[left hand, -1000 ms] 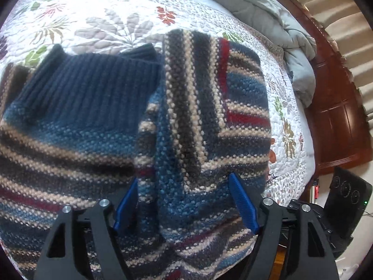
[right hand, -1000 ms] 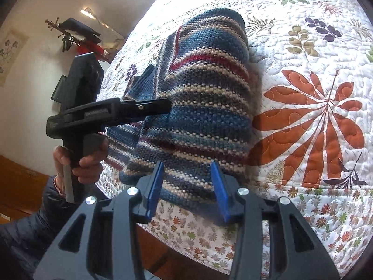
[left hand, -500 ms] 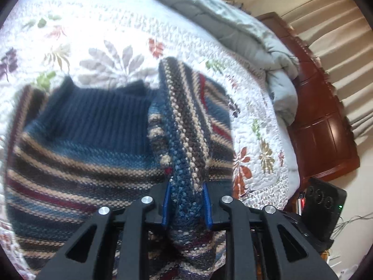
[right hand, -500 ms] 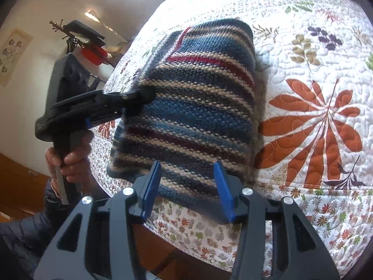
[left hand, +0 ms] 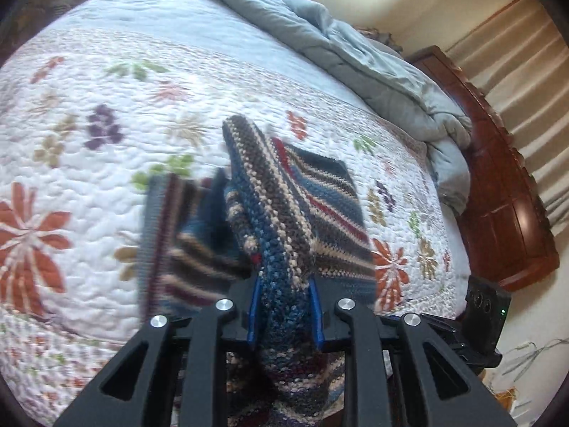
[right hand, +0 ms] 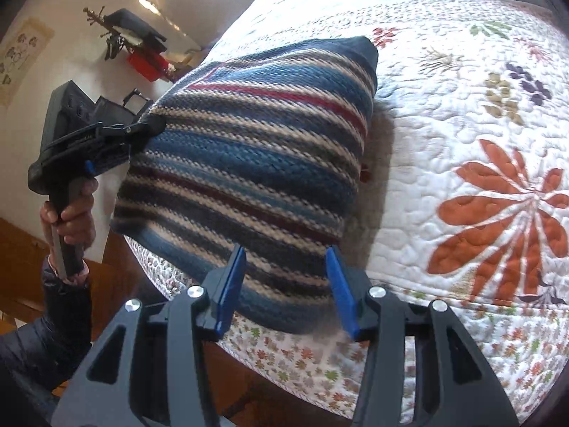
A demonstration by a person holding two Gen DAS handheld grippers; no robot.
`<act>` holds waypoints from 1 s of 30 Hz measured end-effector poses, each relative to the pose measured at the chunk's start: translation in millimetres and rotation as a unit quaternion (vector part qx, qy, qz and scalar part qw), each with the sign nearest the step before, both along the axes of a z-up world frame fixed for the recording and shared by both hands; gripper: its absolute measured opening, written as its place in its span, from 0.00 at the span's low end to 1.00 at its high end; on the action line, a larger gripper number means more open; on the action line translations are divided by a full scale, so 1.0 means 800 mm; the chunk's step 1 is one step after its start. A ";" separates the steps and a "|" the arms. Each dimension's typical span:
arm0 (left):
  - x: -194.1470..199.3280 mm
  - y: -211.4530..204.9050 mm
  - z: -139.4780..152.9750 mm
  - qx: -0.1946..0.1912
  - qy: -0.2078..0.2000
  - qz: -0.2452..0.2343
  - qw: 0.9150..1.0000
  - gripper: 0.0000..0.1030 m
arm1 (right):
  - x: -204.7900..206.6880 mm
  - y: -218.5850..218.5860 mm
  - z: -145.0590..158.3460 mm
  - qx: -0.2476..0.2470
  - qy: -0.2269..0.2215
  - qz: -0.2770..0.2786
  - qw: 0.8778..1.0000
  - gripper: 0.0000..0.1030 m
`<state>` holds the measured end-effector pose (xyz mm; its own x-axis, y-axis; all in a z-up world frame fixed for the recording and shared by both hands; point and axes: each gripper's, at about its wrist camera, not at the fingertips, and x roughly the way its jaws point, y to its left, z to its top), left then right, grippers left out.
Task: Fold small clothes
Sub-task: 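Fold the held edge over the sweater with the left tool and open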
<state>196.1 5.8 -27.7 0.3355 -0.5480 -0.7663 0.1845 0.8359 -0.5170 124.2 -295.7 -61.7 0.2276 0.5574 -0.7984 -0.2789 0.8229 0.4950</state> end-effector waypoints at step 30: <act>-0.100 0.024 -0.060 0.097 0.012 -0.026 0.995 0.43 | -0.027 0.030 -0.053 -0.054 0.055 0.032 0.997 0.66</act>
<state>116.1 24.8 -75.4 0.2919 -0.4056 -0.8662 0.2194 0.9099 -0.3521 102.8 -272.1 -103.9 0.1027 0.4780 -0.8724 -0.2820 0.8550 0.4353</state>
